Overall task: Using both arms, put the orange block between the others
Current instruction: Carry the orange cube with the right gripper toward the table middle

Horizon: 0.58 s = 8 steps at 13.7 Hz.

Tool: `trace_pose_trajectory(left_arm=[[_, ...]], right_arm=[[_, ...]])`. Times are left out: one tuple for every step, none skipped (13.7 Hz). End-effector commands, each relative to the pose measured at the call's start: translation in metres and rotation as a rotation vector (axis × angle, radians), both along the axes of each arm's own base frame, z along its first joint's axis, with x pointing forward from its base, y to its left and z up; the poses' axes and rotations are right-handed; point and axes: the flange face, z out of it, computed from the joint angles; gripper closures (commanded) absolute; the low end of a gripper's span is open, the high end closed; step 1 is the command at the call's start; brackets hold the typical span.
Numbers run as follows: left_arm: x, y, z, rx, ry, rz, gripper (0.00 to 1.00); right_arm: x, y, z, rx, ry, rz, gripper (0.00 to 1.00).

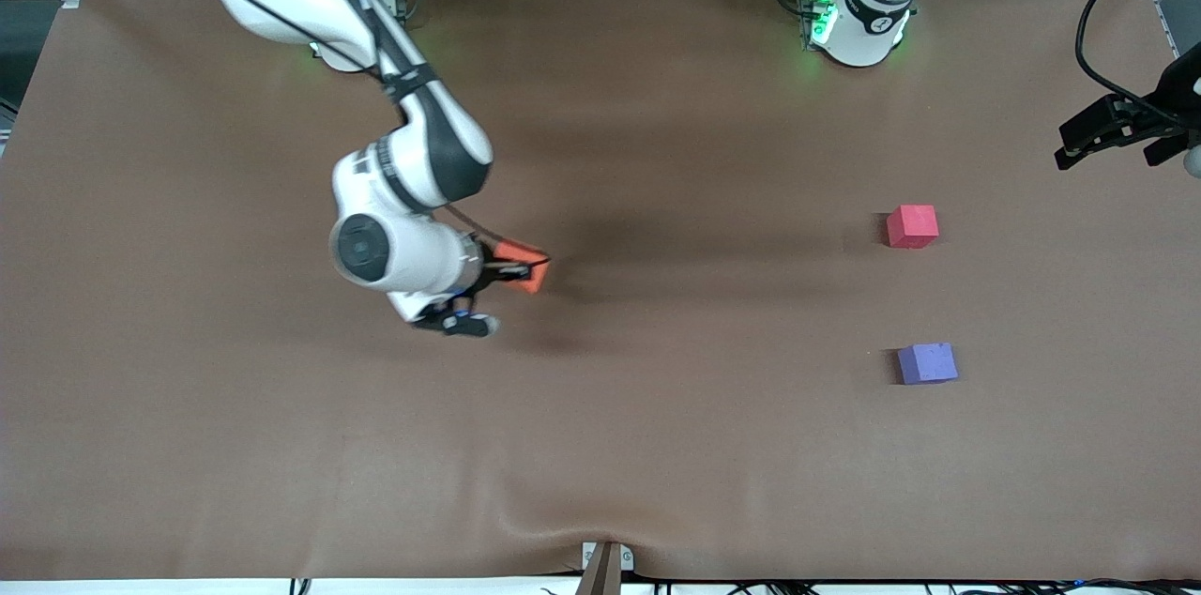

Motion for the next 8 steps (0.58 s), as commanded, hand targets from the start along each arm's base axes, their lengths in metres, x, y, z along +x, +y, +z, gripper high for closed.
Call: trace_pose_trajectory(left_arm=[[0.000,0.004,0.006,0.006,-0.012,-0.007,0.00],[0.000,0.004,0.006,0.006,-0.012,-0.007,0.00],[0.000,0.004,0.006,0.006,-0.012,-0.007,0.00],[0.000,0.004,0.006,0.006,-0.012,-0.007,0.00],[0.000,0.005,0.006,0.006,-0.012,-0.007,0.00],[0.000,0.005,0.006,0.006,-0.012,-0.005,0.00],[0.000,0.005,0.006,0.006,-0.012,-0.007,0.00],[0.000,0.005,0.006,0.006,-0.012,-0.007,0.00]], right_arm=[[-0.018,0.045,-0.017,0.030,-0.031,0.011,0.52],[-0.026,0.064,-0.024,0.037,-0.054,0.027,0.52],[-0.034,0.081,-0.030,0.043,-0.067,0.041,0.52],[-0.043,0.095,-0.036,0.050,-0.070,0.052,0.51],[-0.049,0.108,-0.041,0.056,-0.077,0.063,0.51],[-0.053,0.117,-0.046,0.058,-0.078,0.072,0.48],[-0.057,0.126,-0.047,0.064,-0.085,0.084,0.47],[-0.061,0.136,-0.049,0.066,-0.087,0.098,0.47]])
